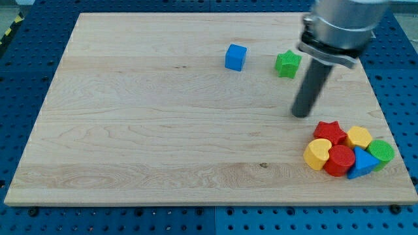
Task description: Push the blue cube towards the green star
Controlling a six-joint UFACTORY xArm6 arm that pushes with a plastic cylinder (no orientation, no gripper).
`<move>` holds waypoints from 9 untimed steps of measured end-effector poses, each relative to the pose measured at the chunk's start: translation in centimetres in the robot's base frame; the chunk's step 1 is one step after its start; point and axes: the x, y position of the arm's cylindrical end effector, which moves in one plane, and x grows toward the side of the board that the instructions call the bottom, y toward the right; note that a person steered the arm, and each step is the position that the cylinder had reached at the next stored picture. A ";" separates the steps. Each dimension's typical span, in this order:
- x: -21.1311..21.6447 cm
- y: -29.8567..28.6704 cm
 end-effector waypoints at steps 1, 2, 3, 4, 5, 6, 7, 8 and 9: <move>-4.2 -7.9; -8.8 -16.0; -13.0 -18.6; -15.0 -16.1; -15.1 -10.3; -15.1 -5.9; -14.6 -5.8; -14.6 -7.1; -15.5 -10.2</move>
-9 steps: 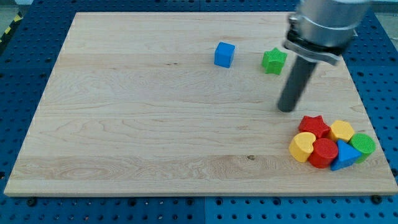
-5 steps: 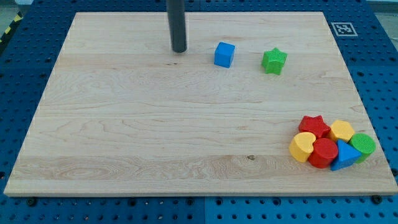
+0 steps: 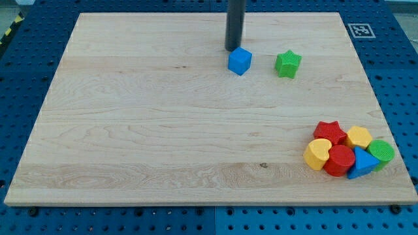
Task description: Push the blue cube towards the green star
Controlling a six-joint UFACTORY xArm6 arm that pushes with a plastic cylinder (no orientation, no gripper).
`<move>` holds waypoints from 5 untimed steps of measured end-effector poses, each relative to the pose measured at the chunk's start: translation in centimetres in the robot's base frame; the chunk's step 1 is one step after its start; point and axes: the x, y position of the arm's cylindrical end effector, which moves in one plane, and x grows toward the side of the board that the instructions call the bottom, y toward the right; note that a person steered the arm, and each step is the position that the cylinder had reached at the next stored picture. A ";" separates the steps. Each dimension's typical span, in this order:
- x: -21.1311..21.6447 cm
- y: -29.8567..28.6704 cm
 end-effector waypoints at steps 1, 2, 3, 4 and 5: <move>1.4 -1.3; 2.8 0.4; 3.0 3.1; 4.8 3.3; 7.2 3.0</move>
